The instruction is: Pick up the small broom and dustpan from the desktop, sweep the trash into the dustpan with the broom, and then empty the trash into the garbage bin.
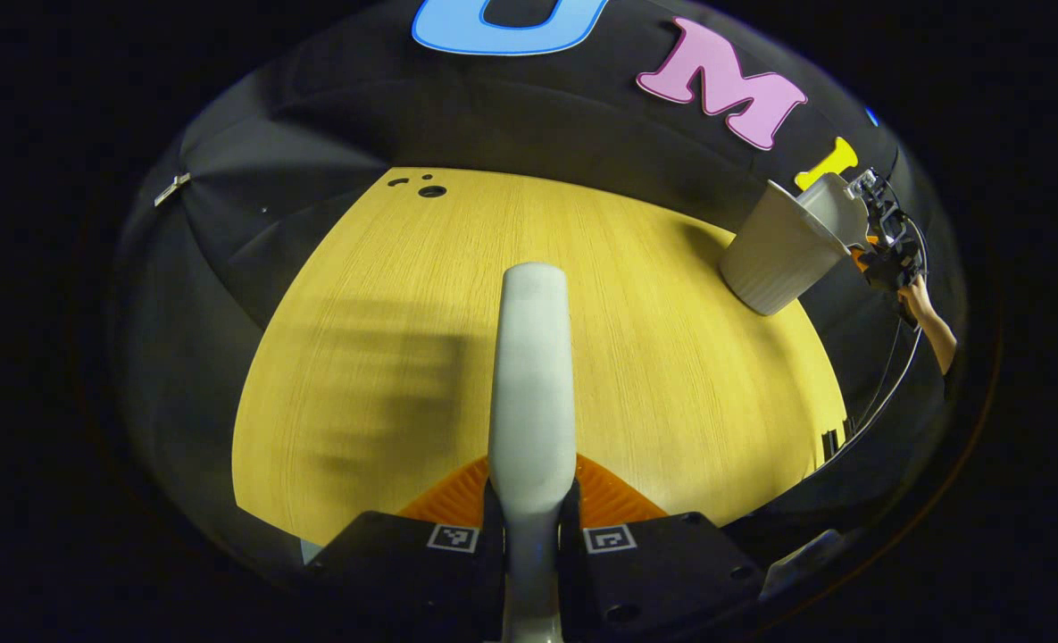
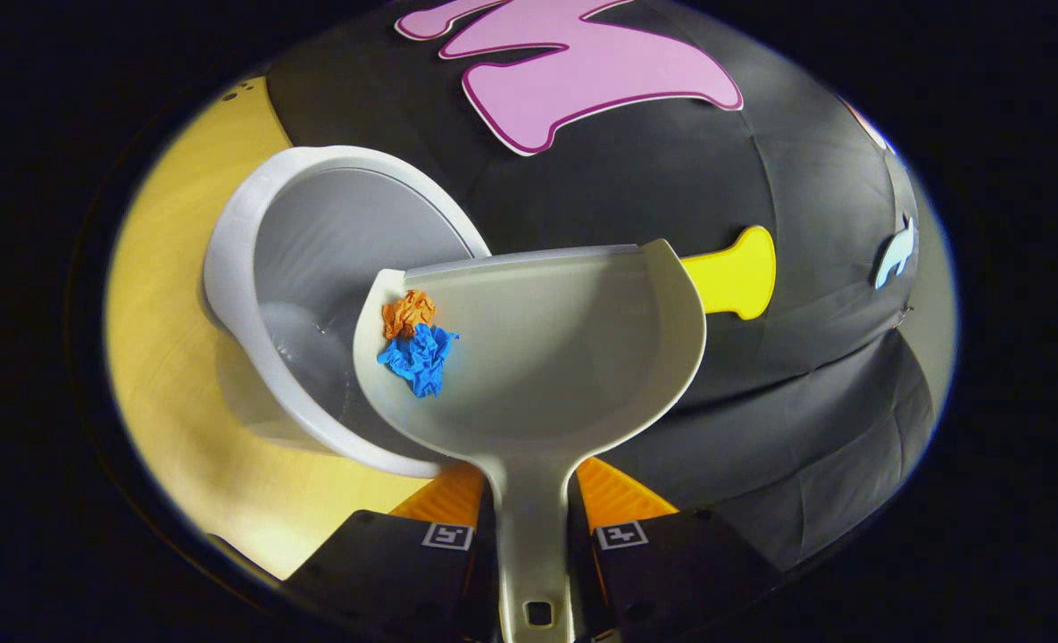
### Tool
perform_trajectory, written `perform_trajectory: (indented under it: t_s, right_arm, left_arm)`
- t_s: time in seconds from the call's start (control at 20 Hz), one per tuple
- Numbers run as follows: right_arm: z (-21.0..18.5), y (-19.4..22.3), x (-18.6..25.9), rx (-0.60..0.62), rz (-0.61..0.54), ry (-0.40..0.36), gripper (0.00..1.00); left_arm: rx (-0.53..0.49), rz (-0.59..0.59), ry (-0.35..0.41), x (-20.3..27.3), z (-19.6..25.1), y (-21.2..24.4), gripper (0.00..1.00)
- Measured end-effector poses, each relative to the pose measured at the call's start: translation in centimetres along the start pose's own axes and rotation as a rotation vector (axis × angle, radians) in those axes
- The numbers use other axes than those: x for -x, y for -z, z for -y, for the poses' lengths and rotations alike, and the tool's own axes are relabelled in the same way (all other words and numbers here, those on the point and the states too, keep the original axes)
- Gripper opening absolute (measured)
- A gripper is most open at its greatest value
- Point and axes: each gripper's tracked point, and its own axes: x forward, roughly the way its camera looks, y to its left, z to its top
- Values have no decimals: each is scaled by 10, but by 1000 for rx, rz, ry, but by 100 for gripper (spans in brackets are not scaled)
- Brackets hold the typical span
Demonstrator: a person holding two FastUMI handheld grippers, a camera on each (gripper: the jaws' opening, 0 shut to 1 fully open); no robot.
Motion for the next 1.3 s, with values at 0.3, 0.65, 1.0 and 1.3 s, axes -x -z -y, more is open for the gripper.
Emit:
perform_trajectory:
  t_s: [0.3, 0.65, 1.0, 1.3]
  right_arm:
    - [7, -11, -2, 208, 64, 105, 35]
    - [9, -17, 2, 416, 116, 118, 35]
    - [9, -16, 3, 305, 79, 36, 35]
    - [19, -33, 24, 48, 76, -48, 35]
  left_arm:
    - [-29, -28, 13, -2, 9, -2, 28]
    - [-51, -47, 37, -6, 18, 4, 27]
    - [-54, -40, 35, -7, 19, 6, 28]
    - [-47, -10, 29, -3, 16, 8, 30]
